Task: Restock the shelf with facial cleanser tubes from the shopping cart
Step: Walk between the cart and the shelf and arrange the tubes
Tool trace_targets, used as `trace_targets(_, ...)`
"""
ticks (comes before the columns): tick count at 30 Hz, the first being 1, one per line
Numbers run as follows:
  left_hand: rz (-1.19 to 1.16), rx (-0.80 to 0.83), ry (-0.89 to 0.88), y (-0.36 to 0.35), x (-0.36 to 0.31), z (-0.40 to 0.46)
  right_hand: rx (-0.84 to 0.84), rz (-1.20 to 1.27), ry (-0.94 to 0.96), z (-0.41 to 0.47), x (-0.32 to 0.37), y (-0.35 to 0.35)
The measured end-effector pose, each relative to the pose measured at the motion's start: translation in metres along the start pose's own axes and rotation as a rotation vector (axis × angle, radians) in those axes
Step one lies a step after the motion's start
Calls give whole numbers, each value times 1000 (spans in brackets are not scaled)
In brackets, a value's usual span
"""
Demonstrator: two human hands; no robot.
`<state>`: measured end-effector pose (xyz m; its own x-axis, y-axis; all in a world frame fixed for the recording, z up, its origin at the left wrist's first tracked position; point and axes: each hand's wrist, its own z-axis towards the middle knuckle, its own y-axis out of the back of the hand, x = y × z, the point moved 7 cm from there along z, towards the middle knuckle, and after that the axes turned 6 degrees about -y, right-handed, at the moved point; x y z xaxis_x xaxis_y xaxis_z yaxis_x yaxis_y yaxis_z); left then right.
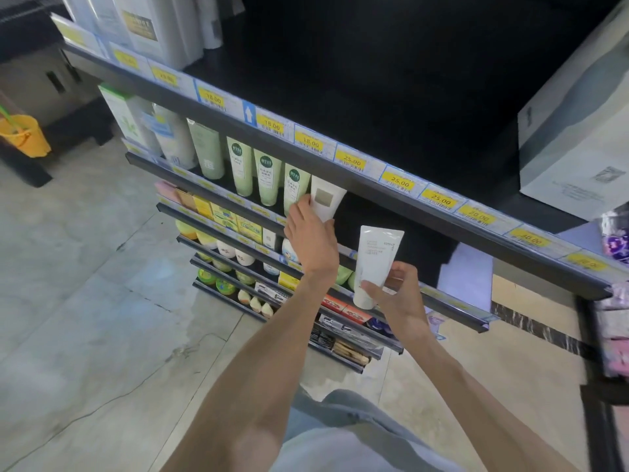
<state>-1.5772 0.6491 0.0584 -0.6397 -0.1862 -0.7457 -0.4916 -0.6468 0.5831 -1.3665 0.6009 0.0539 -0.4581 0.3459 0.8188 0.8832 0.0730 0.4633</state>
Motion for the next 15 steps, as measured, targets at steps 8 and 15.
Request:
trace_targets(8, 33, -15, -24, -3, 3, 1, -13, -33, -3, 5, -5, -2)
trace_targets(15, -15, -71, -115, 7, 14, -8, -3, 22, 26, 12, 1, 2)
